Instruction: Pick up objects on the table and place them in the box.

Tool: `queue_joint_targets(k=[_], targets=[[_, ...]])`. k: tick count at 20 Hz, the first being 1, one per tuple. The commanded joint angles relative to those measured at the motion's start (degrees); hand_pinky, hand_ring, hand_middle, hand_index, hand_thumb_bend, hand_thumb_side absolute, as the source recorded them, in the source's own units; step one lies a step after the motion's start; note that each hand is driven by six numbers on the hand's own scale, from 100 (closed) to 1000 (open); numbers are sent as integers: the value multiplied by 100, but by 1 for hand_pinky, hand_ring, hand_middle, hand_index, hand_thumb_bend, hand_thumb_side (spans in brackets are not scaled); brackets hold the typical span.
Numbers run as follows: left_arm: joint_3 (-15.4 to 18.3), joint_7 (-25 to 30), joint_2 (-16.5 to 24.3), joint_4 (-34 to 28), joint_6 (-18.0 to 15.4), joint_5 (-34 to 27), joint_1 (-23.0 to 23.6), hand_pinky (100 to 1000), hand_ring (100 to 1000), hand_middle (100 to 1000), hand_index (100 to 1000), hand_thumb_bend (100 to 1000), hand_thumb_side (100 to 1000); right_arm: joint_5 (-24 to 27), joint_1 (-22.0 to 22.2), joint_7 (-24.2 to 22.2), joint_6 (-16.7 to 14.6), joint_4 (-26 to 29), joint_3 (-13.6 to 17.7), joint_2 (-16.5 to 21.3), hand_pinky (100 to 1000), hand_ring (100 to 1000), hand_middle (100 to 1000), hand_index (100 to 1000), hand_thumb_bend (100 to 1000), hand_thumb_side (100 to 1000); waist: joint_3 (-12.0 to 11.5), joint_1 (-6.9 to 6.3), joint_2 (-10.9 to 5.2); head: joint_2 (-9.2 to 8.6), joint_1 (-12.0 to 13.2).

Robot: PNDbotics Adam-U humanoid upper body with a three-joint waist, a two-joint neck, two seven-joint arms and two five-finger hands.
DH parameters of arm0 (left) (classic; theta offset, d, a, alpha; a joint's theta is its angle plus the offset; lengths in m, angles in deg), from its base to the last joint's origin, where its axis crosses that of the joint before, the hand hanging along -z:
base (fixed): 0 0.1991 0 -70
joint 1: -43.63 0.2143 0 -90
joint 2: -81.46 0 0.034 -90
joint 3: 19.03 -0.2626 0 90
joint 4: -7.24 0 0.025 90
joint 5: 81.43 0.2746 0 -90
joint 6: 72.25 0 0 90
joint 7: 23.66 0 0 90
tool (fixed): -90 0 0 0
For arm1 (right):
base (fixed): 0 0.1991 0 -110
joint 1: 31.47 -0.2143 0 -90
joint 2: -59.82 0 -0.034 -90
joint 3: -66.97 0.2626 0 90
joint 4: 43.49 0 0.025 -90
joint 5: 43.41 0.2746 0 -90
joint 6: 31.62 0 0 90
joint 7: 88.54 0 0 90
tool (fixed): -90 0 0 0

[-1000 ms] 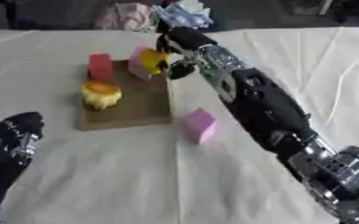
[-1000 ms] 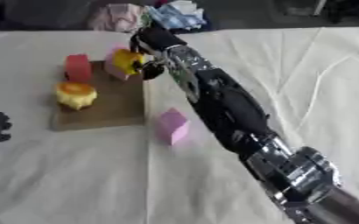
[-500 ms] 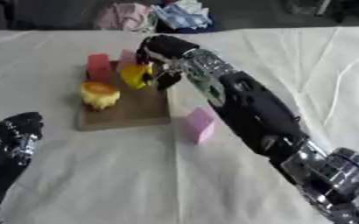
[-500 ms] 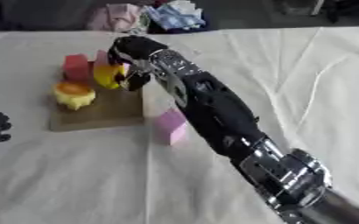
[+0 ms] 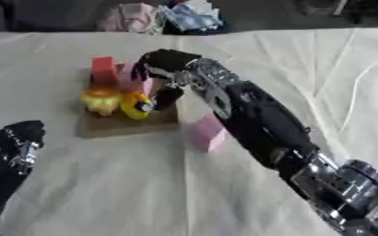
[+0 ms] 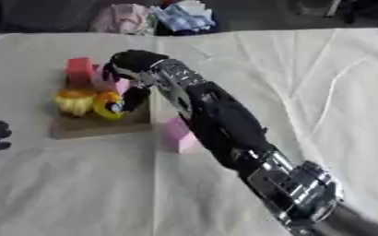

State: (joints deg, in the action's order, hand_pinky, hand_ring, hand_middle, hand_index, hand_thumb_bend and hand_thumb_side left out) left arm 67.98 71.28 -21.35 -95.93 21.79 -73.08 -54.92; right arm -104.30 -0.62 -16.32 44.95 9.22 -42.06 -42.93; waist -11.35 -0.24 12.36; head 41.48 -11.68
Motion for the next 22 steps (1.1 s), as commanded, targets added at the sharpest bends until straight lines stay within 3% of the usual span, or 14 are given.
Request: queue_joint_targets(k=[1,2,3,4,10,17,21,22], targets=[[-3,-1,39,-115,-4,-3,-54,758,775,709,748,207,570,-190,-114,79,166,164,84,62,847,731,682,883,464,553,9,-79,-45,-50,3],[-2,-2,40,-114,-5,-3,-54,758,775,709,748,206,570,-181,-119,60,193,202,104,92,848,733,685,887,456,547,16,-77,-47,-49,7],[0,-4,42,-113,-6,-2,-54,758,775,709,748,203,572,-147,-125,31,211,255,123,130,848,735,688,887,310,554,23,-75,-49,-48,11],[5,-7,44,-112,-6,0,-51,758,775,709,748,206,570,-80,-132,-11,231,321,148,183,848,737,691,886,401,508,34,-73,-53,-44,21],[52,-52,62,-114,-4,18,-39,758,775,709,748,206,570,826,-10,-332,368,1059,216,737,830,726,671,863,254,431,129,-56,-72,-43,130],[91,-94,88,-115,-1,38,-21,758,776,710,748,205,570,1982,539,-574,766,2369,194,1555,823,724,668,861,220,430,282,-37,-100,-22,235],[112,-116,108,-117,1,46,-9,758,776,710,748,205,569,2508,945,-826,813,3018,145,2020,827,731,675,855,210,426,333,-34,-113,-24,277],[114,-118,111,-118,2,47,-8,758,776,710,748,205,569,2613,1042,-928,800,3139,120,2121,830,735,679,850,273,369,342,-31,-114,-30,285]])
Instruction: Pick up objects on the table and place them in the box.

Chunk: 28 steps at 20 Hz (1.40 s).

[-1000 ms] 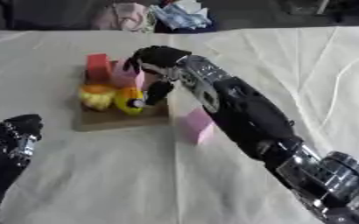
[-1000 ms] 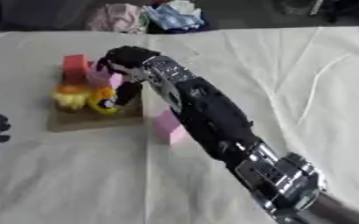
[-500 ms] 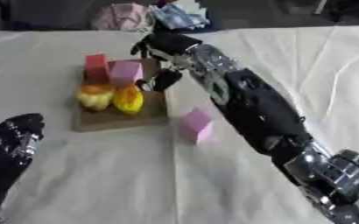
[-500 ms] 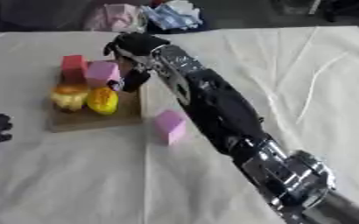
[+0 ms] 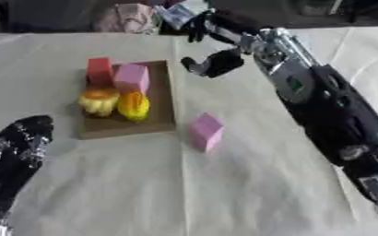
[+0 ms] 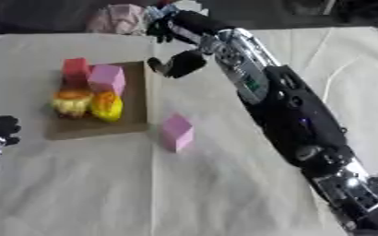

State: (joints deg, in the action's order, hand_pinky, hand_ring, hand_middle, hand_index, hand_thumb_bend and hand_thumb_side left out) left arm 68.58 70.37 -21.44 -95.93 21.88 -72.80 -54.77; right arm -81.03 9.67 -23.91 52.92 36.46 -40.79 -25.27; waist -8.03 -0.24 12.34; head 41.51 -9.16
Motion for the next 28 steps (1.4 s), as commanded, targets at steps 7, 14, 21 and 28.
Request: queue_joint_targets(k=[7,14,21,28], targets=[[64,-40,136,-116,-3,26,-21,758,777,710,748,205,570,919,666,-1585,-656,1147,-301,931,877,812,772,916,316,433,48,-6,-109,-57,84],[59,-30,142,-118,-5,27,-19,758,778,711,748,205,570,765,815,-2269,-975,1312,-530,963,904,842,804,931,377,410,45,-12,-113,-65,81],[46,-17,132,-117,-5,20,-15,758,779,712,748,204,571,241,581,-1952,-1255,788,-660,684,925,863,838,938,390,383,34,-27,-117,-63,58],[42,-9,126,-117,-4,16,-9,758,779,712,748,204,570,-159,411,-1967,-1525,91,-797,386,933,871,843,935,387,386,9,-45,-114,-69,32]])
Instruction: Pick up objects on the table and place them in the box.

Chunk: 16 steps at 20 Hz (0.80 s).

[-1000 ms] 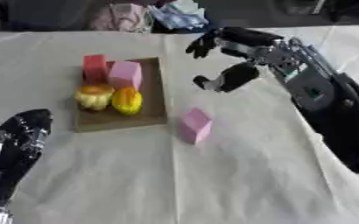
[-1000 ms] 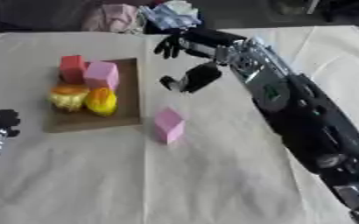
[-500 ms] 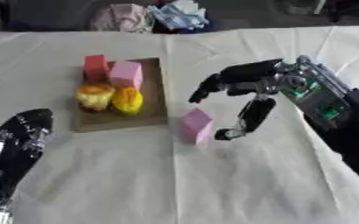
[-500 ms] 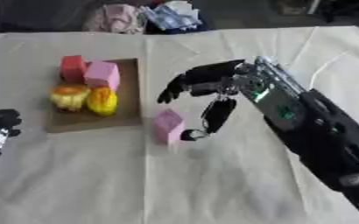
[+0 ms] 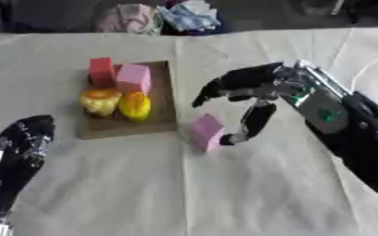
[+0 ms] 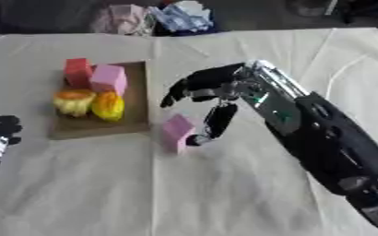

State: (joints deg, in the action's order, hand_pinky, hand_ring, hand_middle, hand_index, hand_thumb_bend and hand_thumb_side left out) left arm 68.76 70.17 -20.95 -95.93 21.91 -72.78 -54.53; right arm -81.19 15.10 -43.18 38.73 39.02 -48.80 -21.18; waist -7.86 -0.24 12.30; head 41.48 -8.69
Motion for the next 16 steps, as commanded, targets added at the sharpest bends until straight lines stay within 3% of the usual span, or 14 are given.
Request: queue_joint_targets(k=[1,6,11,13,16], targets=[[22,13,76,-118,-8,14,-35,758,779,712,748,203,571,-200,-149,-57,-139,-271,-13,-64,934,872,841,921,380,386,-9,-46,-111,-66,-18],[22,15,72,-119,-8,11,-35,758,780,712,747,204,570,-447,-213,-12,-268,-728,-9,-228,928,860,813,824,348,379,-19,-54,-111,-76,-25],[22,14,67,-120,-8,11,-37,757,780,713,747,203,571,-456,-250,579,-173,-817,121,-294,887,800,712,602,145,268,-14,-57,-114,-80,-25],[23,13,65,-119,-8,11,-36,757,780,713,747,203,571,-335,-267,840,-75,-787,180,-295,877,790,689,571,100,247,-13,-57,-115,-81,-20],[24,11,67,-119,-7,11,-33,757,781,713,747,203,570,-218,-382,1056,105,-698,280,-302,874,785,678,566,100,233,-14,-57,-120,-75,-23]])
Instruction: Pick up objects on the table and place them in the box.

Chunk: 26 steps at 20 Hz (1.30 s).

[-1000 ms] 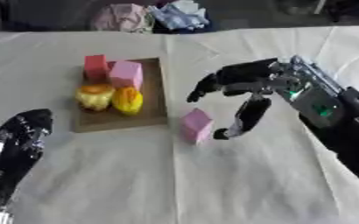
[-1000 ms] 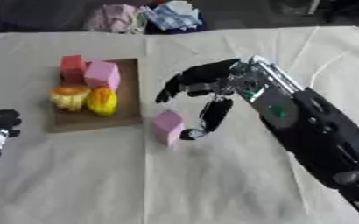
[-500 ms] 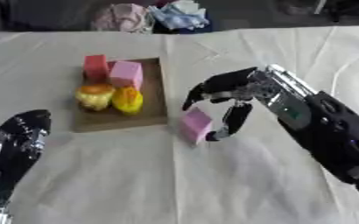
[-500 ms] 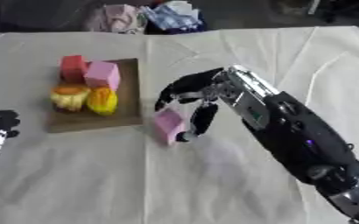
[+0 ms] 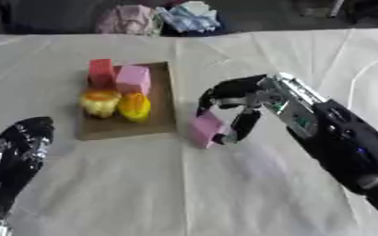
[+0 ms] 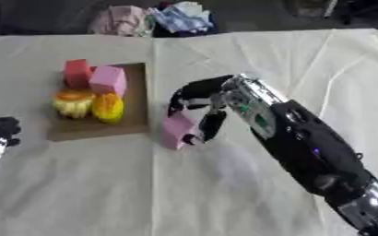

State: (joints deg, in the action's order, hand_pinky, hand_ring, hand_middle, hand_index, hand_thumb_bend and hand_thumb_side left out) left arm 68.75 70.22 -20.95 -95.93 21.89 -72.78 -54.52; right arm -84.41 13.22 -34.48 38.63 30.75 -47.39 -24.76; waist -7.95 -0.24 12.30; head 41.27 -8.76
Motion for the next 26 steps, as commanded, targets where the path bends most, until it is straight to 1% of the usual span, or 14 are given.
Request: queue_joint_targets(k=[1,3,7,8,9,11,13,15,18,20,22,23,25,26], targets=[[22,7,65,-119,-5,9,-34,757,781,713,747,203,570,108,-255,237,174,136,168,32,871,782,670,562,100,231,-7,-58,-123,-54,-20],[14,14,58,-119,-8,6,-38,757,781,713,747,203,570,84,-418,348,297,35,223,-82,864,774,657,556,100,229,-14,-66,-127,-54,-34],[1,27,45,-123,-11,-5,-48,757,781,714,747,203,569,-99,-758,592,441,-512,276,-465,858,769,649,565,100,240,-55,-98,-121,-65,-81],[-5,31,43,-124,-11,-8,-51,757,781,714,747,203,570,-187,-835,643,444,-668,278,-571,859,770,650,568,100,242,-69,-104,-118,-65,-97],[-10,35,41,-125,-11,-11,-55,757,781,714,747,203,569,-285,-896,684,431,-818,278,-669,859,772,654,578,100,268,-82,-108,-114,-65,-112],[-20,44,34,-127,-11,-15,-65,757,782,714,747,203,570,-500,-1001,746,383,-1136,293,-871,860,772,656,582,100,268,-108,-114,-107,-67,-141],[-28,54,27,-127,-13,-18,-72,757,782,714,747,203,570,-698,-1059,814,318,-1404,325,-1036,860,773,658,585,103,285,-129,-117,-103,-69,-159],[-29,55,28,-125,-12,-19,-73,757,782,714,747,203,569,-868,-1082,873,250,-1601,348,-1156,861,775,664,596,124,308,-140,-115,-104,-70,-173],[-39,62,27,-123,-12,-22,-81,756,782,715,747,204,570,-1074,-1091,890,148,-1775,341,-1287,867,785,684,641,203,380,-141,-103,-111,-65,-190],[-43,68,24,-119,-13,-21,-84,756,782,715,747,204,570,-1196,-1094,833,55,-1806,303,-1334,878,800,715,716,304,463,-139,-96,-114,-68,-190],[-41,67,24,-117,-13,-16,-82,756,782,715,747,204,570,-1346,-1100,706,-55,-1769,263,-1345,887,813,737,779,372,509,-135,-94,-115,-69,-190],[-39,65,25,-116,-13,-15,-79,756,783,715,747,204,570,-1392,-1097,634,-99,-1743,260,-1341,891,821,751,826,405,536,-134,-94,-115,-67,-186],[-32,57,32,-116,-11,-13,-68,756,783,715,747,204,570,-1384,-1099,476,-163,-1707,271,-1318,895,825,761,854,426,554,-125,-92,-120,-66,-179],[-29,53,33,-115,-9,-12,-66,756,783,715,747,204,570,-1345,-1105,409,-181,-1677,281,-1299,899,832,770,889,437,564,-116,-88,-124,-65,-173]])
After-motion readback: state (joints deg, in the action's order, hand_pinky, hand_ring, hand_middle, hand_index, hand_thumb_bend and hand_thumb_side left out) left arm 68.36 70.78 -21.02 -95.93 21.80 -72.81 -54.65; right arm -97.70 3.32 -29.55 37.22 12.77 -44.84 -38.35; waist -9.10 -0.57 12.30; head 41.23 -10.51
